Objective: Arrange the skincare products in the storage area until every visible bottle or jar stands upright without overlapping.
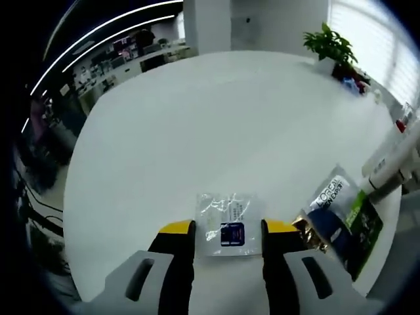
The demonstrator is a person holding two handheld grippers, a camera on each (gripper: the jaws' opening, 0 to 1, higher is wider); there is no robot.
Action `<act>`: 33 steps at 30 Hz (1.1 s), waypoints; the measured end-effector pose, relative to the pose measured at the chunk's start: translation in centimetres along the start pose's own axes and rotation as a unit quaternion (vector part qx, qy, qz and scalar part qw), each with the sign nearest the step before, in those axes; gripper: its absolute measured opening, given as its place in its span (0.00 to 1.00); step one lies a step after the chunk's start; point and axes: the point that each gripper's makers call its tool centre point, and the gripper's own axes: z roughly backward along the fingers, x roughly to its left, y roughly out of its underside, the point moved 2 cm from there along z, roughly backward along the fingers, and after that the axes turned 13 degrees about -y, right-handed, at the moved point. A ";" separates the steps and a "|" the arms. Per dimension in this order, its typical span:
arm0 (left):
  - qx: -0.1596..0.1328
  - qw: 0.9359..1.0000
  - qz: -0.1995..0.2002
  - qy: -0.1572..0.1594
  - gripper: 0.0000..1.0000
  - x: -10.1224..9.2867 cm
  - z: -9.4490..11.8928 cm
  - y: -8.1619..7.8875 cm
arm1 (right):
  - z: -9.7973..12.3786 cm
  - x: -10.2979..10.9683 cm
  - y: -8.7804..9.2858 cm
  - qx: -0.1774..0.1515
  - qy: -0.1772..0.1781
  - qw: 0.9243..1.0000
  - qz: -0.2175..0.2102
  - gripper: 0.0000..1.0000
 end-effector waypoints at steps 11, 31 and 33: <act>-0.017 0.991 -0.106 0.079 0.37 -3.0 3.2 0.8 | 0.0 0.2 -0.1 0.001 -0.004 1.000 0.007 0.93; -0.012 0.929 -0.306 0.209 0.37 -8.1 7.2 5.4 | 0.0 0.6 0.2 0.000 -0.005 1.000 0.007 0.92; -0.009 0.922 -0.317 0.220 0.37 -8.5 7.4 5.9 | 0.1 0.6 0.2 -0.001 -0.004 1.000 0.006 0.92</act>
